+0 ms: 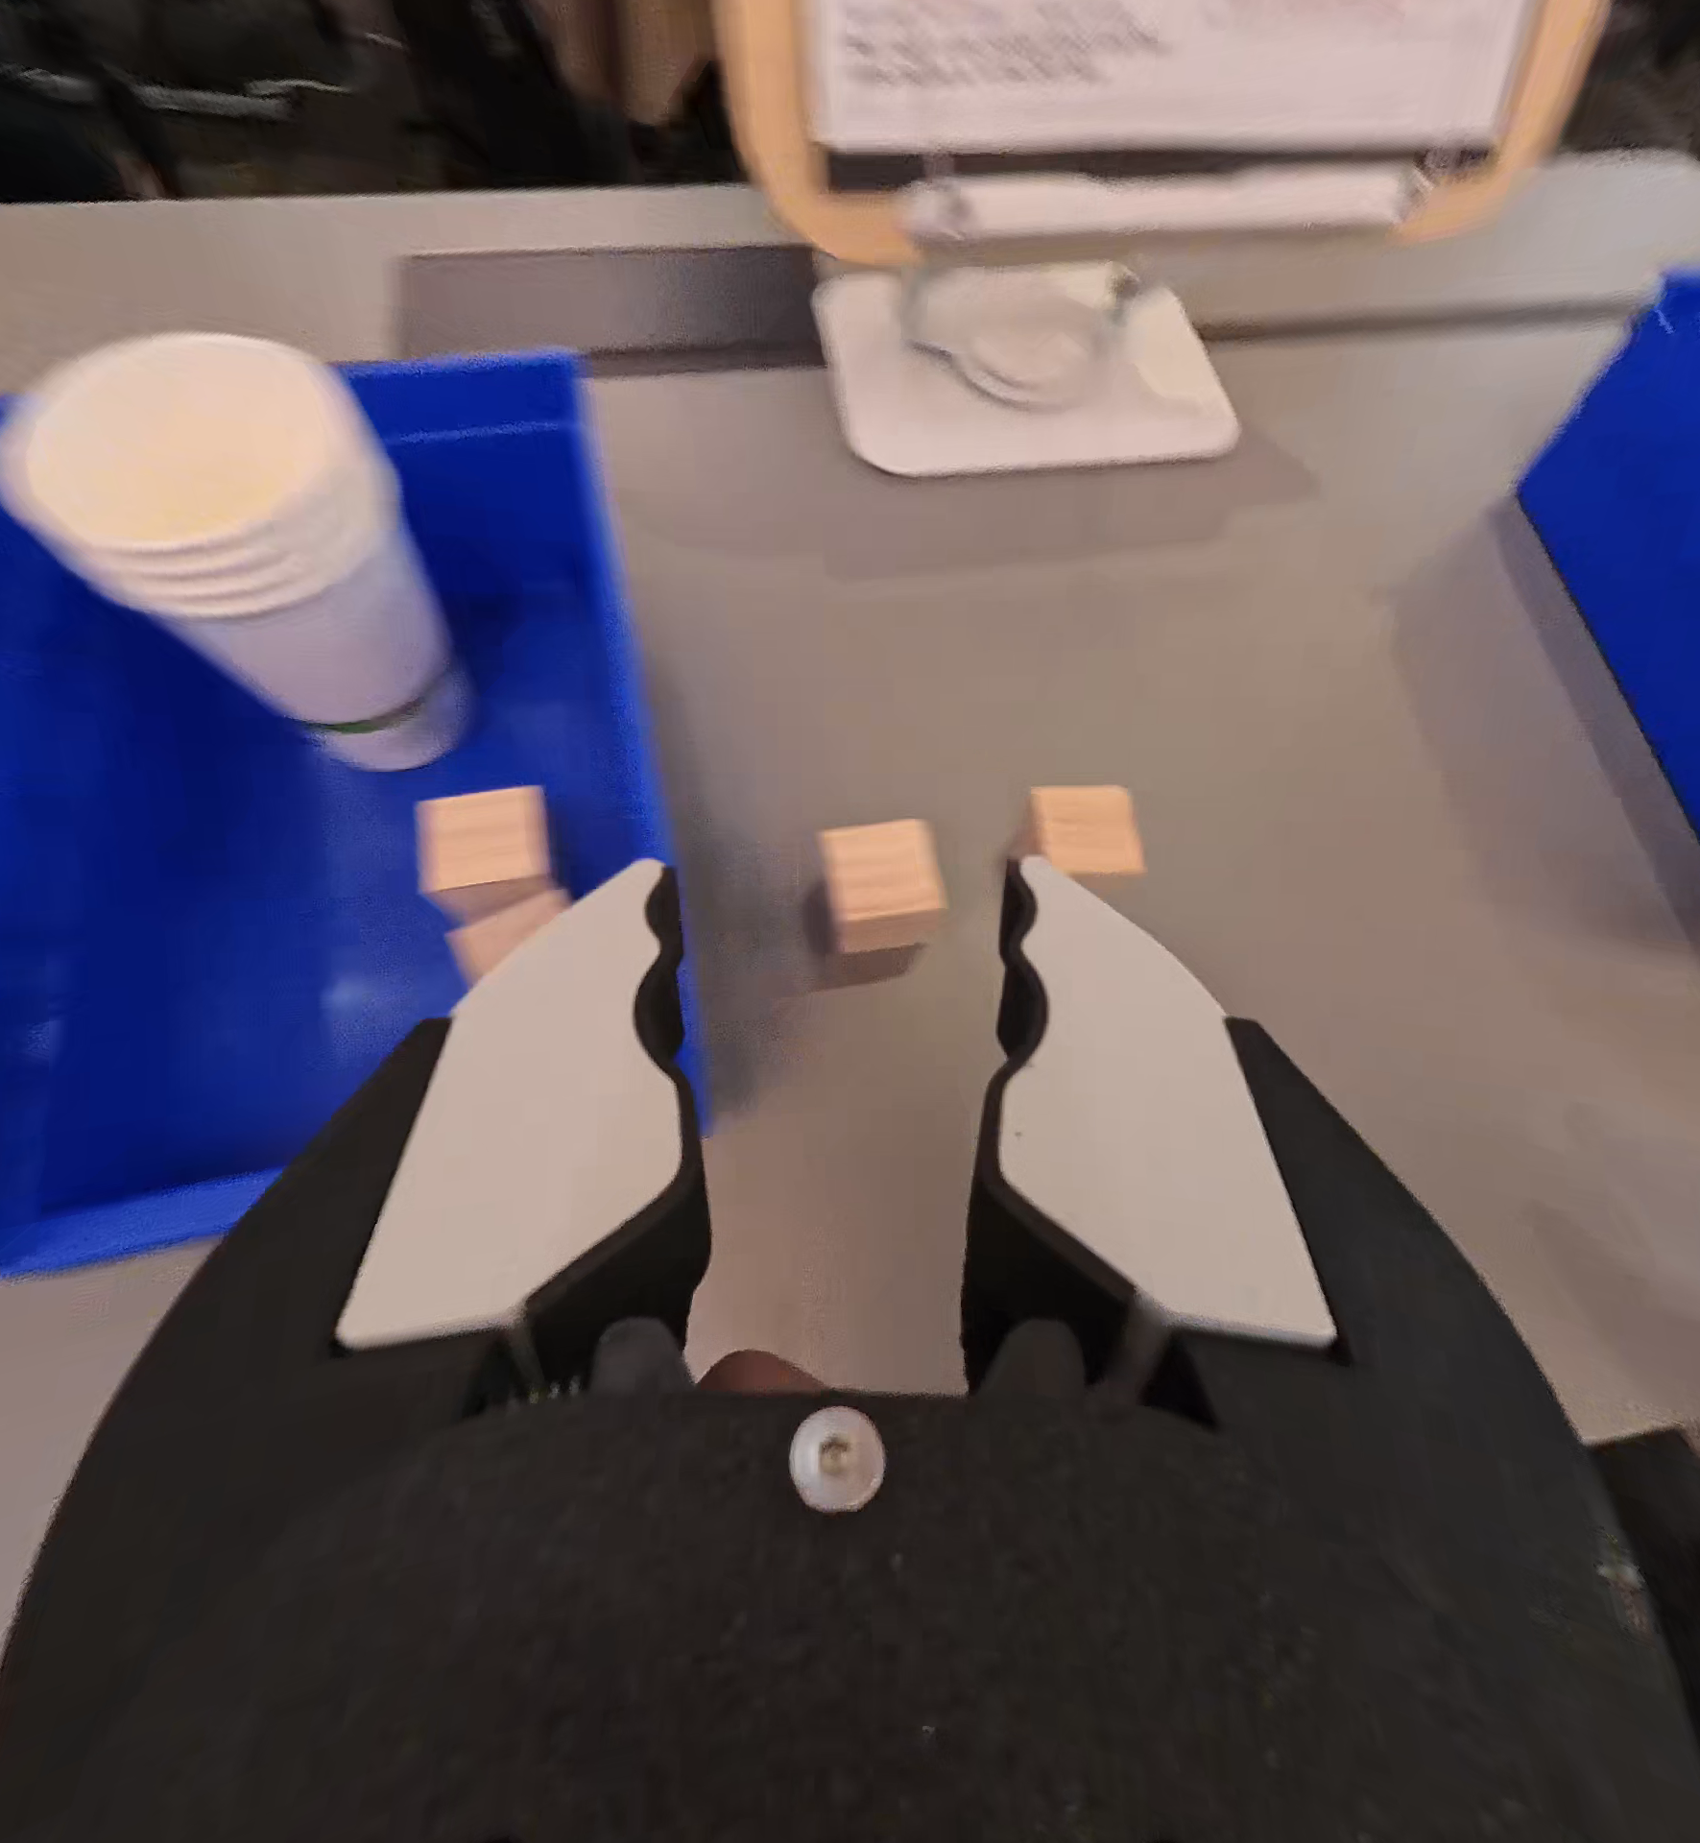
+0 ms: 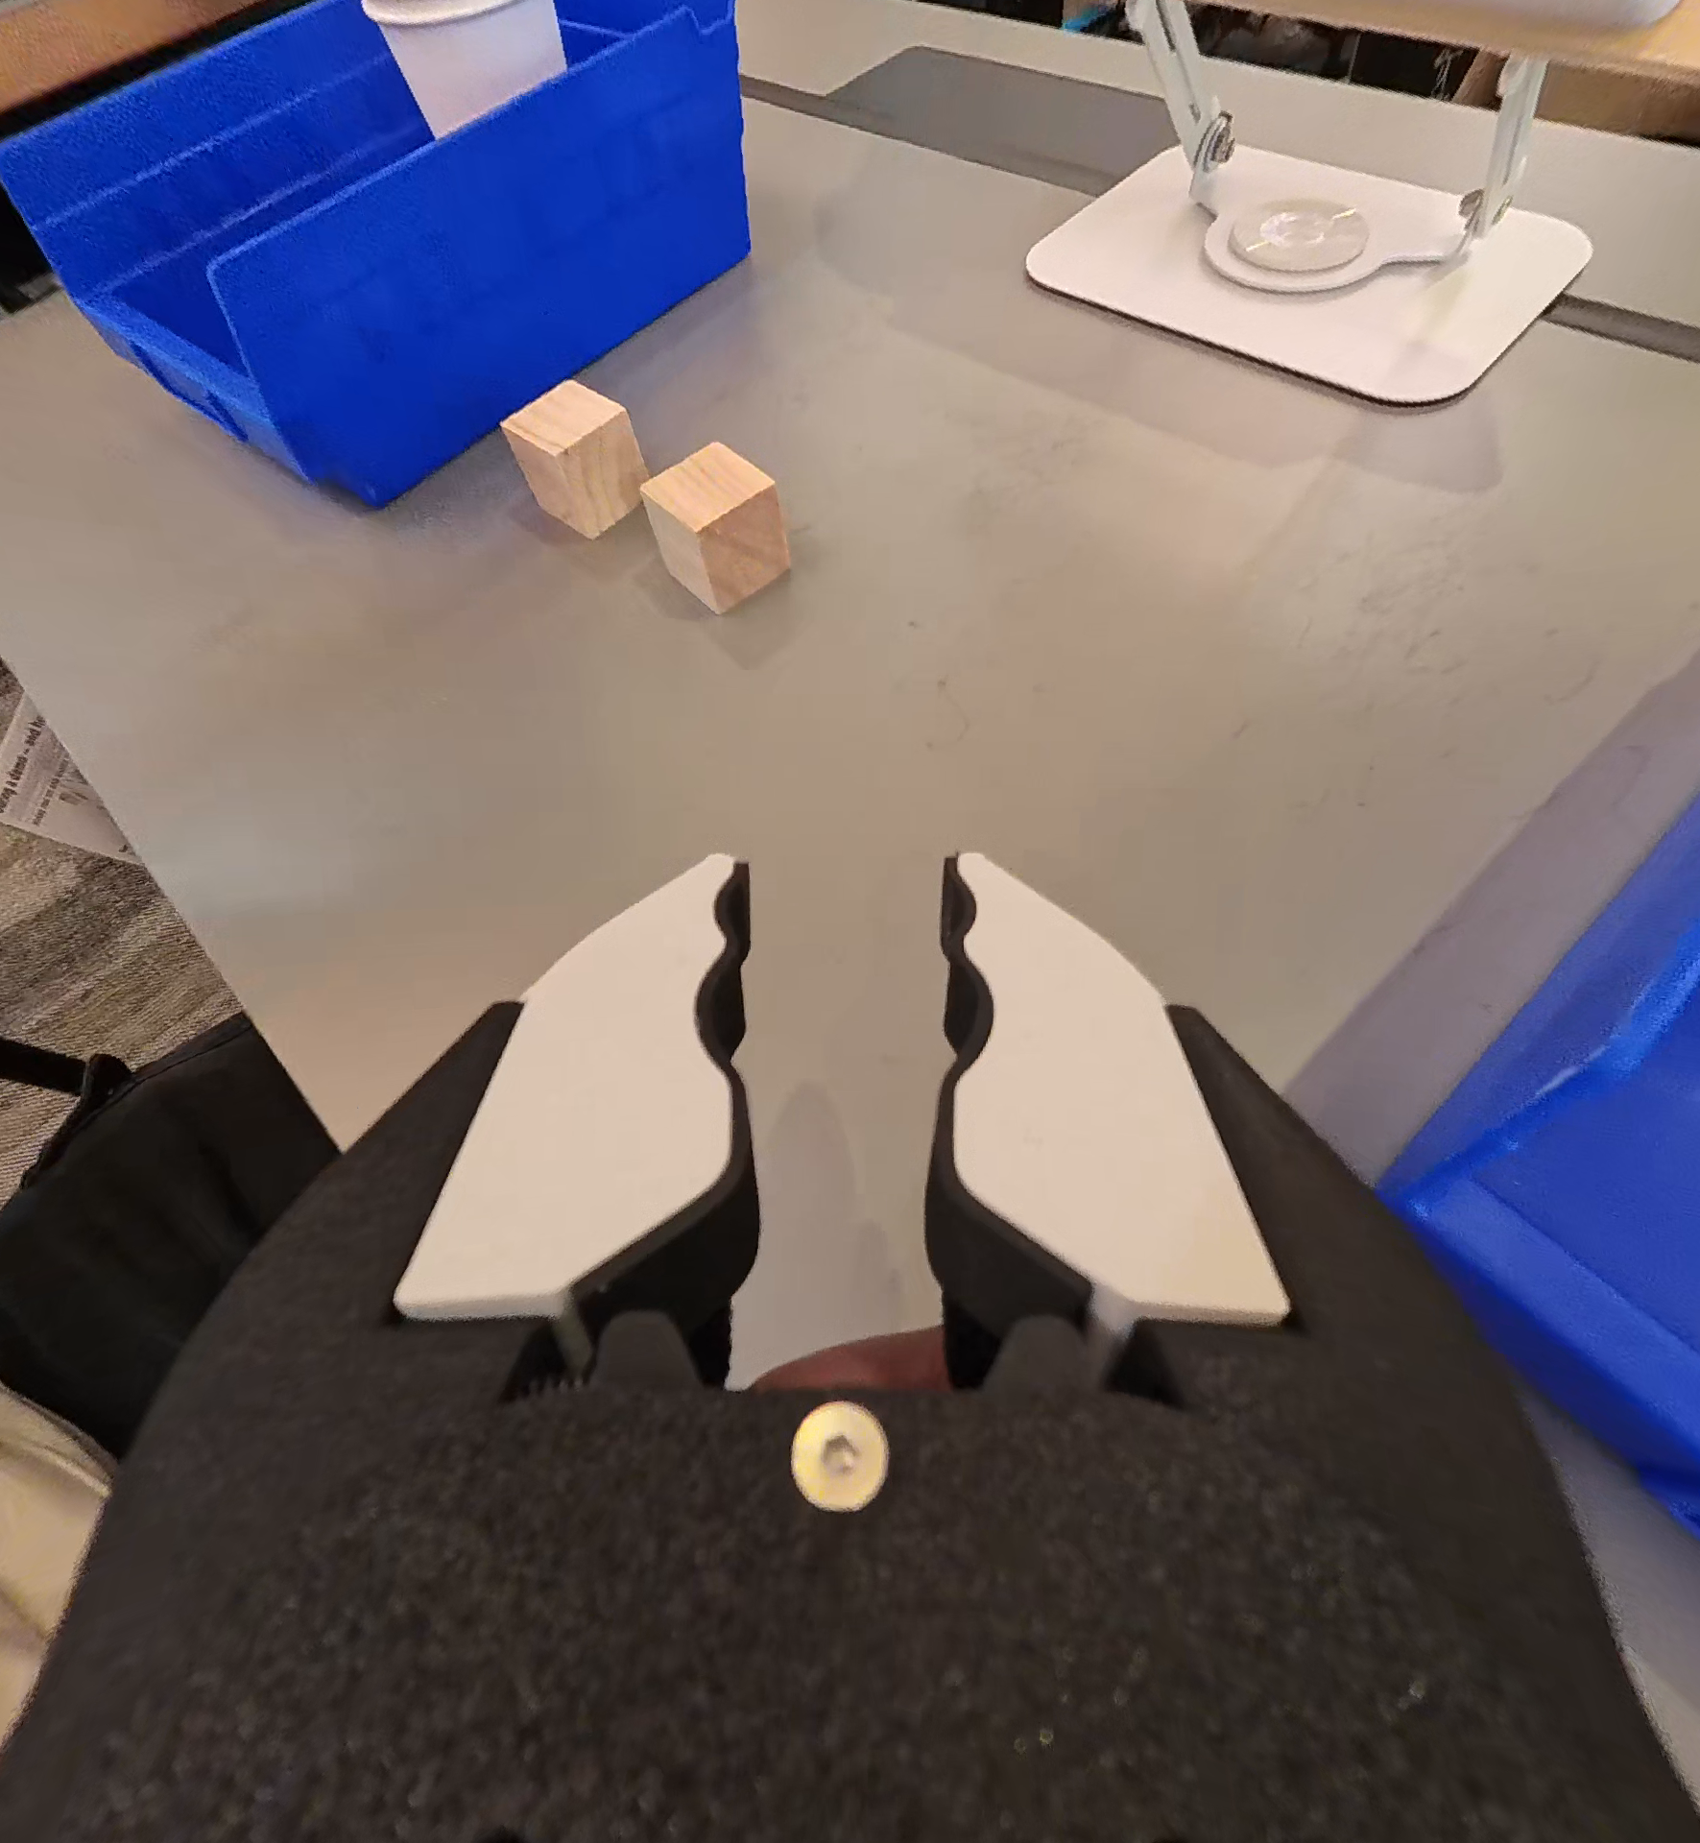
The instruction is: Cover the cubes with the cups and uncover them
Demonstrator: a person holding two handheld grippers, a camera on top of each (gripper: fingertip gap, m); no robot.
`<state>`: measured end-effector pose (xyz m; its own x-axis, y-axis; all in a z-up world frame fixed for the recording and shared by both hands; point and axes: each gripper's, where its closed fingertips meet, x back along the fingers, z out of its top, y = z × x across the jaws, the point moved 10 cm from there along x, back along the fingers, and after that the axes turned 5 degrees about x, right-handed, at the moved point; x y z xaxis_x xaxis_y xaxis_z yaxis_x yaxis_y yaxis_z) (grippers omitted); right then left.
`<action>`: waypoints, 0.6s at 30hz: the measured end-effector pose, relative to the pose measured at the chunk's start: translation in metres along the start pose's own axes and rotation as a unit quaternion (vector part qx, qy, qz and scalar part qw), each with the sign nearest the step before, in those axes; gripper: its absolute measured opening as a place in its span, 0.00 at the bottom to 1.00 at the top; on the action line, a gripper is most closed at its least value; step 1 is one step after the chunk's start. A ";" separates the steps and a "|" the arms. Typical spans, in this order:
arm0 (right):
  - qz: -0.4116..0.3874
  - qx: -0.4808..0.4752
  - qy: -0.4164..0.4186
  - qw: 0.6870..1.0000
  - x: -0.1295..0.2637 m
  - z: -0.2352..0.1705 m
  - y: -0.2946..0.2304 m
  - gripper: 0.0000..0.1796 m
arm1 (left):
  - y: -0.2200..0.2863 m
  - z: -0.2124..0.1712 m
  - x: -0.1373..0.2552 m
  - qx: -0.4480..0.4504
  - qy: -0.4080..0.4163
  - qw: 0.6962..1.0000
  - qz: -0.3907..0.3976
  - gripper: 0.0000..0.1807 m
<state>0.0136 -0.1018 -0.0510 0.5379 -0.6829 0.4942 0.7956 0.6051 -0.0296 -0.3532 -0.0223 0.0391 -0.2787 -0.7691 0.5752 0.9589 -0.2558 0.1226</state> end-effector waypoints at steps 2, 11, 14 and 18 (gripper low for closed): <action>0.005 0.000 -0.001 1.000 -0.003 0.000 -0.002 0.20 | -0.041 0.013 0.018 0.040 0.020 0.999 0.030 0.34; 0.009 0.032 -0.014 0.999 -0.019 0.011 -0.011 0.20 | -0.118 0.006 -0.091 0.047 -0.180 0.981 0.048 0.36; 0.010 0.039 -0.020 0.999 -0.023 0.011 -0.013 0.20 | -0.127 -0.005 -0.132 0.055 -0.235 0.968 0.062 0.37; 0.013 0.040 -0.026 0.999 -0.026 0.009 -0.013 0.20 | -0.135 -0.016 -0.159 0.065 -0.270 0.959 0.060 0.32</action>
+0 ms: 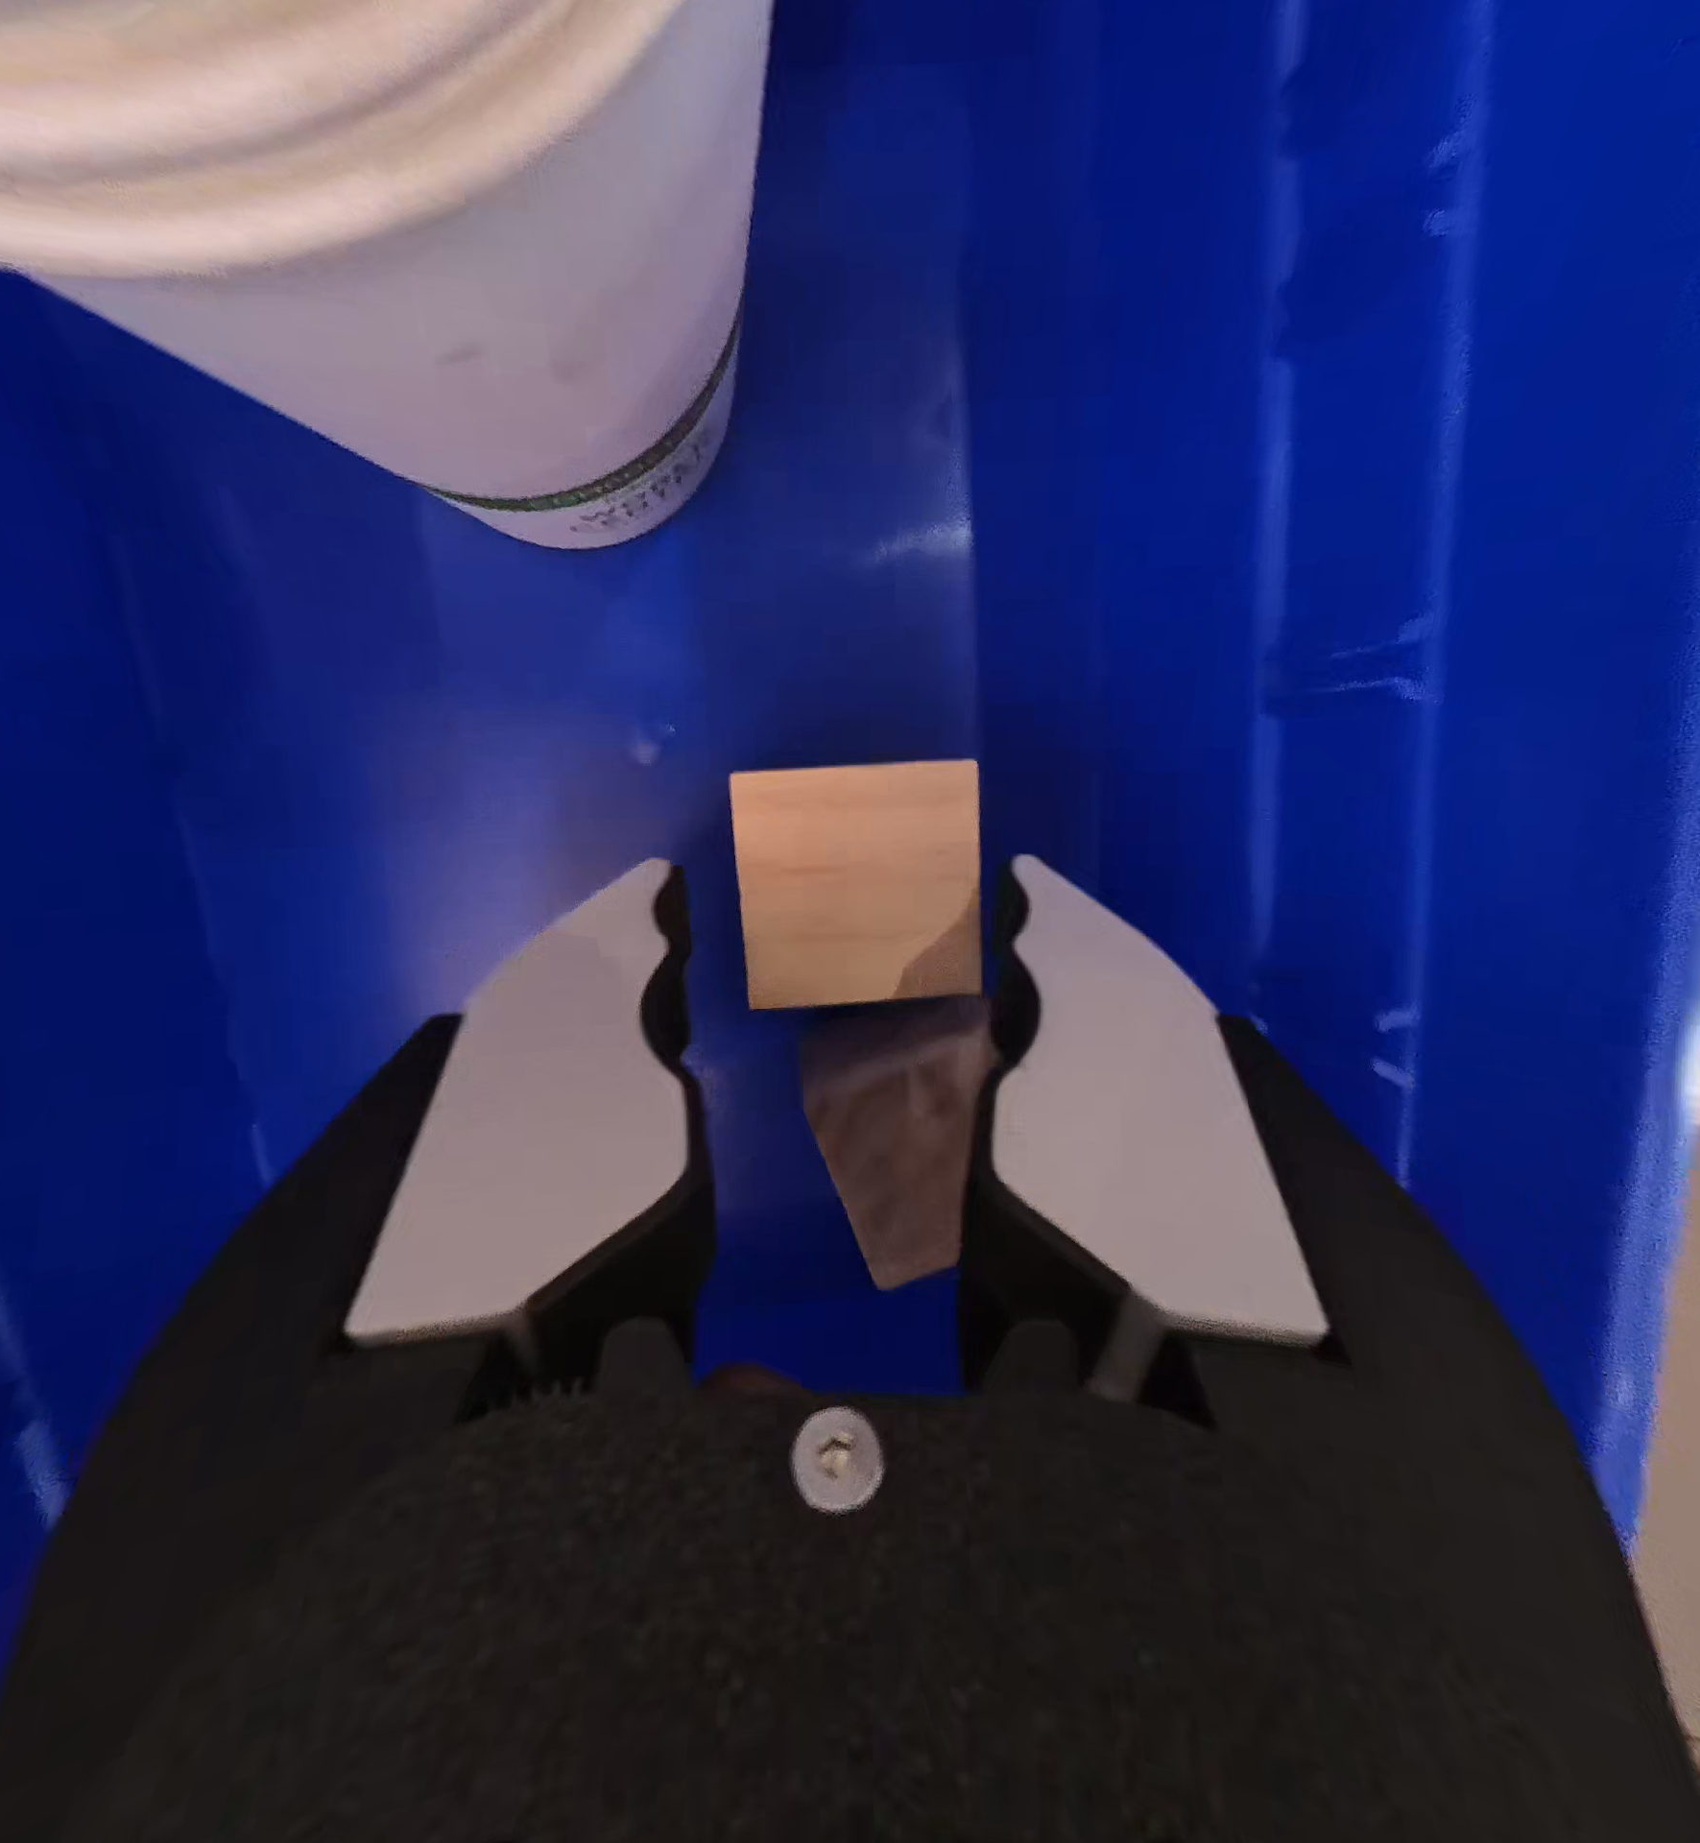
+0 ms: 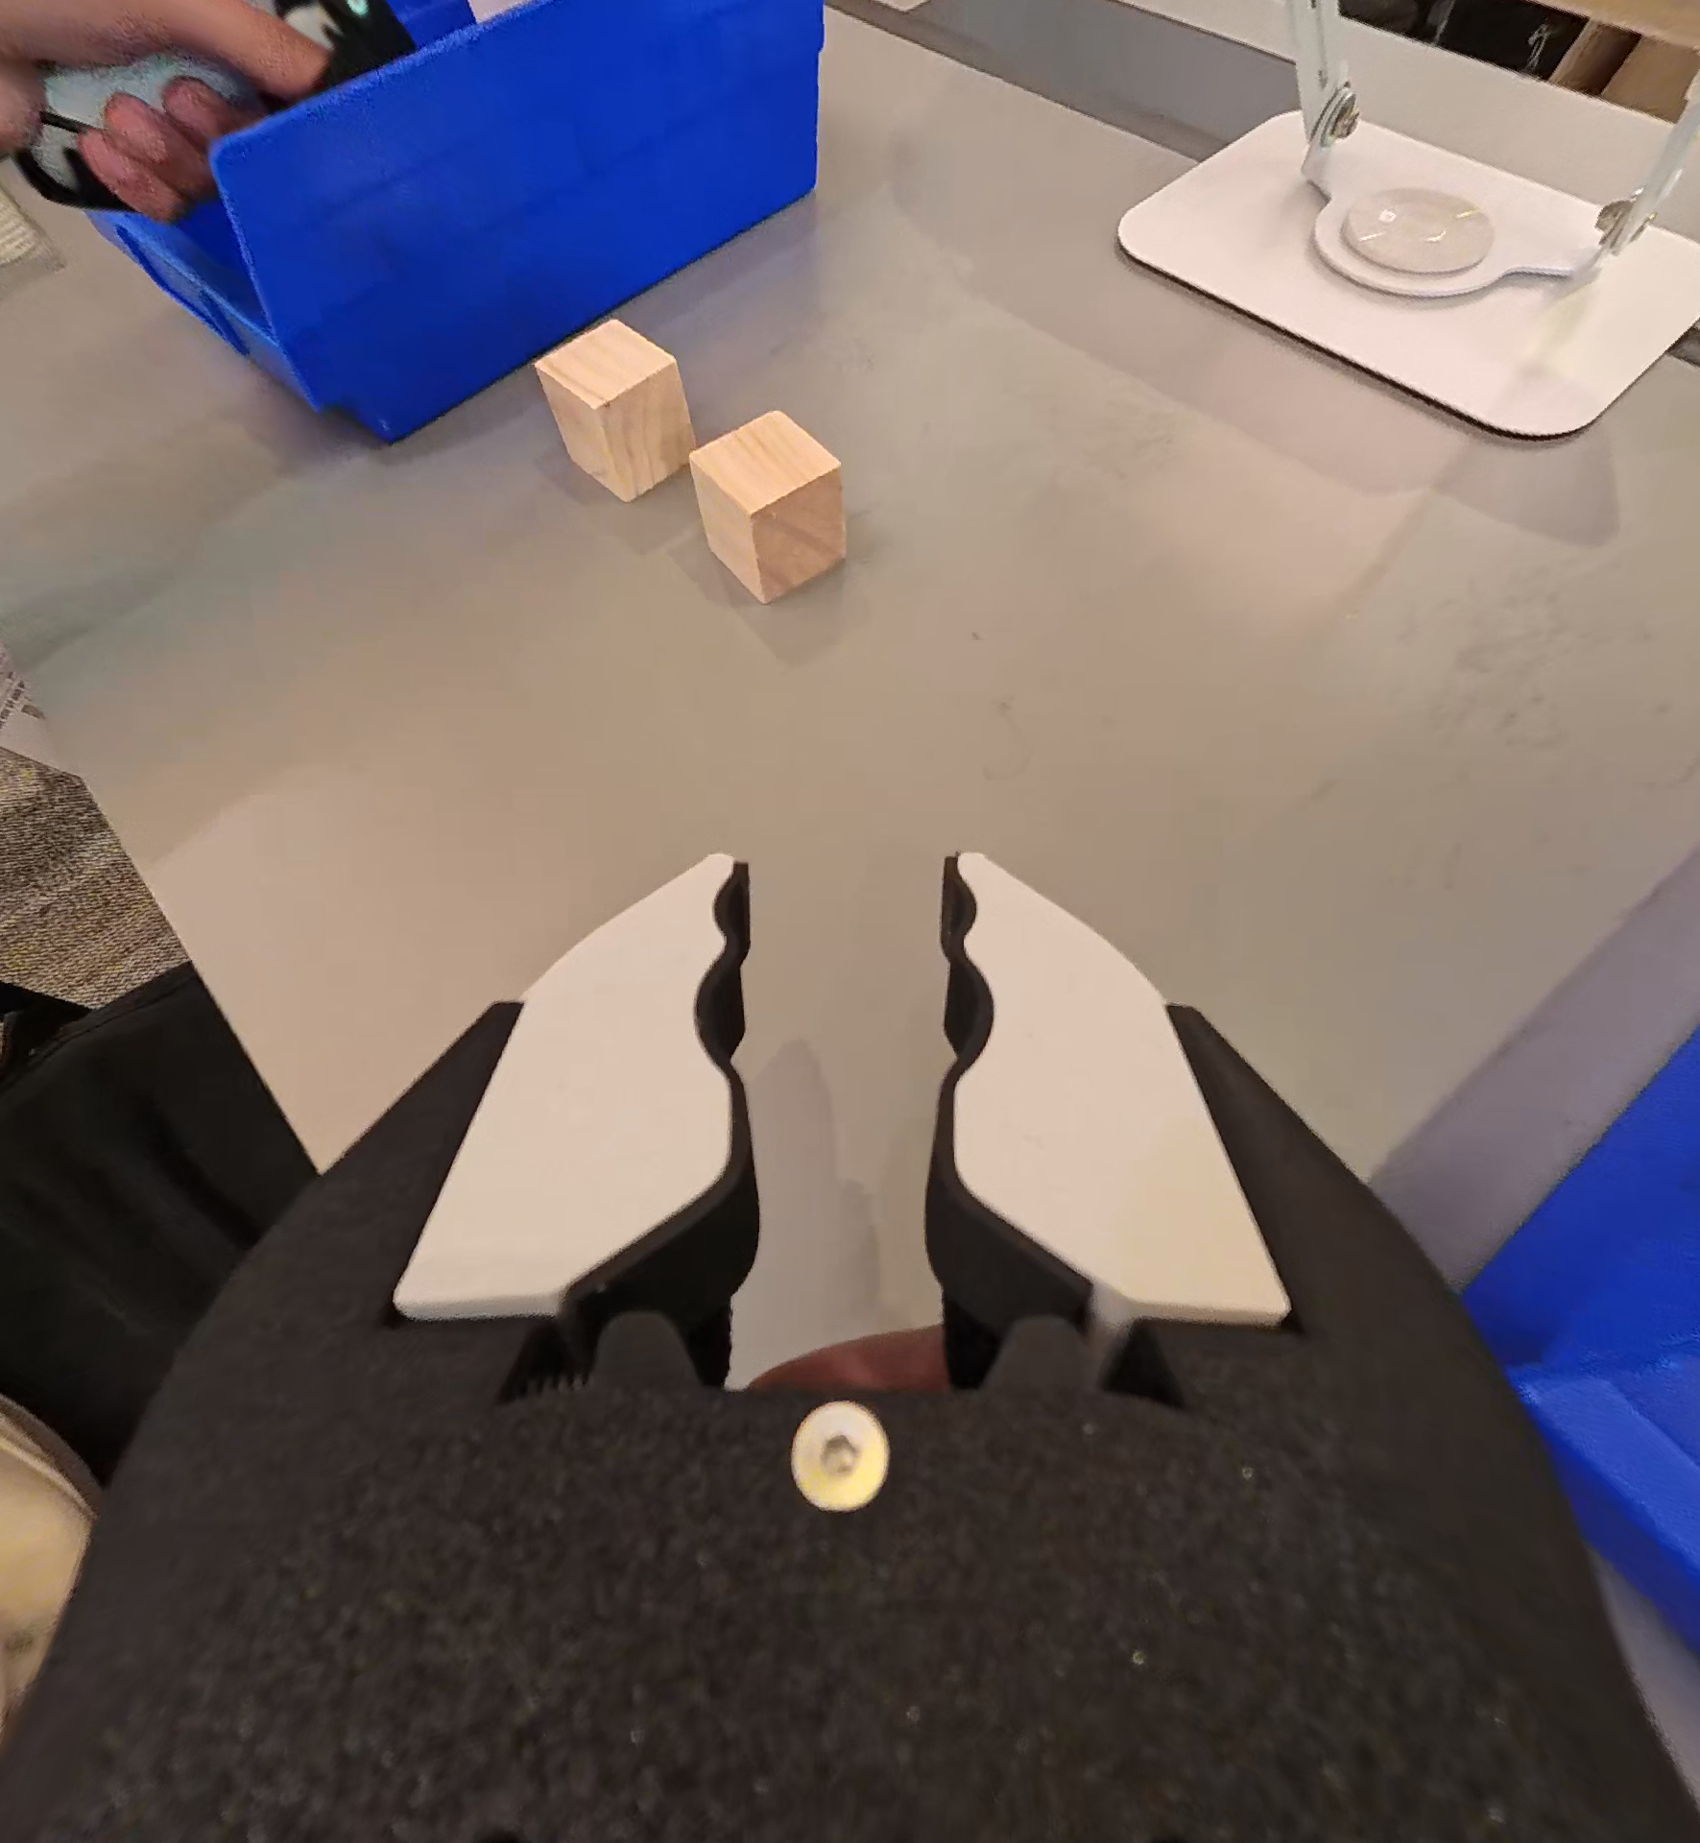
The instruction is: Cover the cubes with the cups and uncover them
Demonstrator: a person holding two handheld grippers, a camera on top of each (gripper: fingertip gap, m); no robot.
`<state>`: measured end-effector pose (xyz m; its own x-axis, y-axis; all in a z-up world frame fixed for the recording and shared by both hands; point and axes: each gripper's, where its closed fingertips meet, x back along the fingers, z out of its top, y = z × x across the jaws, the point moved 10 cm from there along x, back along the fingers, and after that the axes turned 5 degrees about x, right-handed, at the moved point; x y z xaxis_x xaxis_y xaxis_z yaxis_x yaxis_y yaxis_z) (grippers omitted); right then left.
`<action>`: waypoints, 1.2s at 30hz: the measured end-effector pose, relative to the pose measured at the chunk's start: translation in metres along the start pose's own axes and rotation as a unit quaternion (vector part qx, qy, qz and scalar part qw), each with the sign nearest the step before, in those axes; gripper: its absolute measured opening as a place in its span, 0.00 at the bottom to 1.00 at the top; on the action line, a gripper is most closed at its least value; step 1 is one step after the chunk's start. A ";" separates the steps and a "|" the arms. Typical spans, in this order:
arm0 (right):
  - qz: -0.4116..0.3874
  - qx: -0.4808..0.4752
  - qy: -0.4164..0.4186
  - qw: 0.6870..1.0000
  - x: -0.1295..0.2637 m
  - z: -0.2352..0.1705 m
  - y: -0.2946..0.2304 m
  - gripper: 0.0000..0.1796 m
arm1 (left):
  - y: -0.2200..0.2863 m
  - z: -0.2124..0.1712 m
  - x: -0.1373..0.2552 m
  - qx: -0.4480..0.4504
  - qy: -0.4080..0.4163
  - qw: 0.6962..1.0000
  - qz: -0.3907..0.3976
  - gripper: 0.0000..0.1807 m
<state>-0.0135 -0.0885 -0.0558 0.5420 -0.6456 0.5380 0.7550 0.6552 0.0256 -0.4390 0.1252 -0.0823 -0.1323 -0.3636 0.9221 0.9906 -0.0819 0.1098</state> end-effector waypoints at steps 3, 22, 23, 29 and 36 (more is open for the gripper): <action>0.000 -0.003 -0.004 1.000 0.000 -0.004 0.002 0.20 | -0.002 0.000 0.000 0.003 -0.005 0.999 -0.032 0.26; -0.024 -0.007 -0.003 1.000 0.015 -0.009 0.008 0.20 | 0.240 -0.078 0.052 -0.393 0.001 0.907 -0.149 0.25; -0.023 -0.006 -0.003 1.000 0.016 -0.009 0.008 0.20 | 0.248 -0.082 0.039 -0.395 -0.012 0.906 -0.152 0.25; -0.021 -0.007 -0.005 1.000 0.017 -0.012 0.007 0.20 | 0.265 -0.089 0.001 -0.386 -0.046 0.908 -0.157 0.25; -0.017 -0.036 -0.016 0.999 0.010 -0.013 0.007 0.22 | 0.246 -0.097 0.024 -0.384 0.004 0.911 -0.149 0.38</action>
<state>0.0017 -0.0957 -0.0612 0.5039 -0.6541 0.5642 0.7981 0.6023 -0.0145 -0.2016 0.0063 -0.0689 -0.3951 -0.2258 0.8905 0.5935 -0.8026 0.0598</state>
